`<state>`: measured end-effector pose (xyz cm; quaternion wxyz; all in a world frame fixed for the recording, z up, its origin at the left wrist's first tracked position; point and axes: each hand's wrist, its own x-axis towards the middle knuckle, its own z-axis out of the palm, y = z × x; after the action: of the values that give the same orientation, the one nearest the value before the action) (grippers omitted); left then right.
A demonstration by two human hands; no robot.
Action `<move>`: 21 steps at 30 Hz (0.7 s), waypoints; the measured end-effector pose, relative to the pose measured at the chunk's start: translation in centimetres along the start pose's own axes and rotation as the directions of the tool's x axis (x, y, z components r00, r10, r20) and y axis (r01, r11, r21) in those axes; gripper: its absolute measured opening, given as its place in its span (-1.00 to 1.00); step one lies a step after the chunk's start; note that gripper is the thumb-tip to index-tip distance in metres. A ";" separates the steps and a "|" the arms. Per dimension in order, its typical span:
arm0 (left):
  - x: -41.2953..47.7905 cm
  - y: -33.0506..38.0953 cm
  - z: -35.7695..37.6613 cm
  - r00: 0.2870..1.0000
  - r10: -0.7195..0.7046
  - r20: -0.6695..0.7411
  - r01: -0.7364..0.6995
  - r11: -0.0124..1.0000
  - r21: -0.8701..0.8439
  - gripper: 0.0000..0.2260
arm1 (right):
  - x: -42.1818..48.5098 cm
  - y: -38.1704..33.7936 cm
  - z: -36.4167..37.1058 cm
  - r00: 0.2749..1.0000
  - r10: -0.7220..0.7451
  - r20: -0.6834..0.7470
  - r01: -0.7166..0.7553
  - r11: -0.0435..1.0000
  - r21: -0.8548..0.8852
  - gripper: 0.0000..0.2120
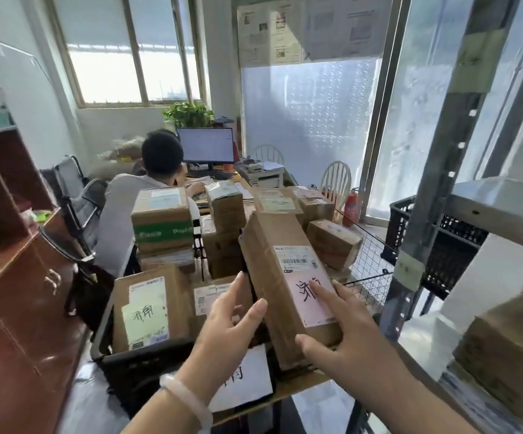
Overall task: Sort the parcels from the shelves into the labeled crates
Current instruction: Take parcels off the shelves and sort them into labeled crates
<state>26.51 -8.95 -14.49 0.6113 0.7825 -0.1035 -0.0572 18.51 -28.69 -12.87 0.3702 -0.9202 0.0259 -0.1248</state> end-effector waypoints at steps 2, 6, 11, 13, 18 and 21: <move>1.0 -0.9 -2.8 0.998 0.002 -0.057 -0.001 1.000 0.027 -0.43 | 2.6 -1.4 1.7 0.998 -0.003 0.056 0.006 0.999 -0.054 -0.22; 2.9 -2.3 -7.7 0.990 -0.001 -0.141 0.013 0.996 0.087 -0.46 | 7.2 -4.4 5.3 0.994 0.025 0.106 -0.014 0.994 -0.105 -0.16; 4.8 -3.4 -11.8 0.987 0.013 -0.160 0.005 0.993 0.115 -0.35 | 11.7 -6.9 9.2 0.989 0.049 0.137 -0.024 0.983 -0.180 -0.17; 5.6 -4.0 -12.8 0.987 0.015 -0.158 0.004 0.993 0.122 -0.34 | 12.9 -7.2 10.8 0.988 0.057 0.143 -0.027 0.979 -0.204 -0.18; 7.2 -5.5 -13.9 0.994 0.015 -0.104 0.001 0.989 0.150 -0.51 | 14.0 -6.0 15.4 0.973 0.137 0.187 -0.086 0.963 -0.253 -0.16; 8.0 -6.3 -14.3 0.997 0.031 -0.073 -0.017 0.983 0.182 -0.54 | 13.7 -4.6 17.4 0.948 0.193 0.255 -0.119 0.953 -0.280 -0.13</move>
<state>37.98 4.17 -16.78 0.5416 0.8353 -0.0943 -0.0104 35.92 -15.53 -18.86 0.2545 -0.9642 0.0628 0.0407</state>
